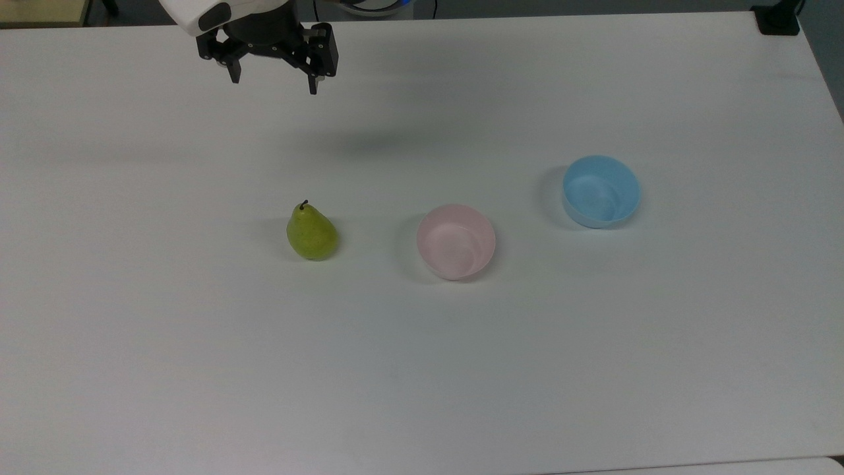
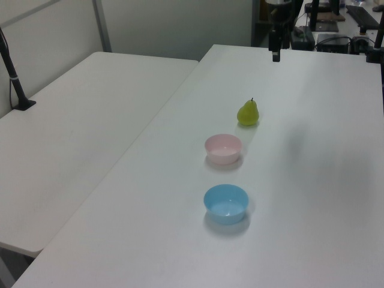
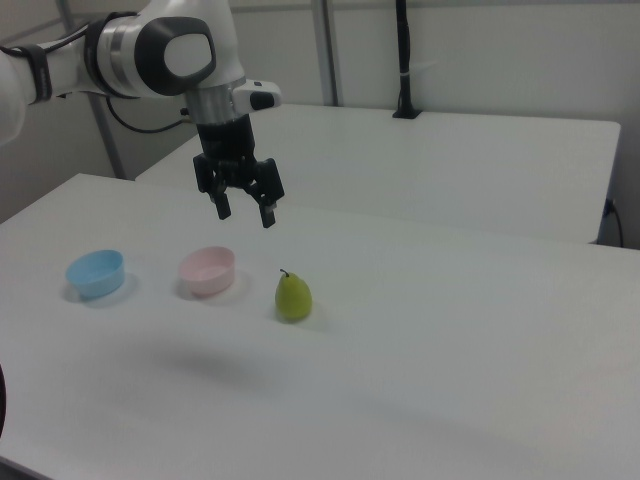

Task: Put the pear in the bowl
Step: 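Move the open gripper down toward the green pear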

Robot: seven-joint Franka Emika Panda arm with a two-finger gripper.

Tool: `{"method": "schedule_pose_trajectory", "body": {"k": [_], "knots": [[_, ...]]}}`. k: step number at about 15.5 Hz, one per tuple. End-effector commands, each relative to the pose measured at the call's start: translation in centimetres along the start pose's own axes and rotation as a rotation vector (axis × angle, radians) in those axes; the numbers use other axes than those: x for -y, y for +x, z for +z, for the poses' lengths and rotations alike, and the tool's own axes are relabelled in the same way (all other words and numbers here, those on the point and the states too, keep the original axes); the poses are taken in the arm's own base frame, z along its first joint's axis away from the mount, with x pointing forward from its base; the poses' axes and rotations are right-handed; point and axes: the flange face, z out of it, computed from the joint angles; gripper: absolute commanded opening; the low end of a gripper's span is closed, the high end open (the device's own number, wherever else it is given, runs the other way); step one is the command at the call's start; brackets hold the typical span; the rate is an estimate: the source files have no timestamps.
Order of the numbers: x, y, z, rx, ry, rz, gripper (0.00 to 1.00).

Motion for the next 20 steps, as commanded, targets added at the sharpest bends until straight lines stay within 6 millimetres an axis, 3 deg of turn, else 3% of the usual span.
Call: {"method": "schedule_pose_trajectory", "body": {"k": [1, 6, 9, 11, 13, 14, 20], "knots": [[0.4, 1.1, 0.7, 0.008, 0.056, 0.014, 1.00], [-0.3, 1.1, 0.7, 0.006, 0.062, 0.015, 1.00], [0.0, 2.2, 2.4, 0.009, 0.051, -0.014, 1.00], [0.5, 3.7, 5.1, 0.020, 0.038, -0.019, 1.00], [1.7, 5.9, 10.3, 0.054, 0.009, -0.036, 1.00], [2.0, 6.8, 11.9, 0.039, 0.004, -0.044, 1.00], [3.8, 9.0, 17.3, 0.019, -0.017, -0.074, 1.00]]}}
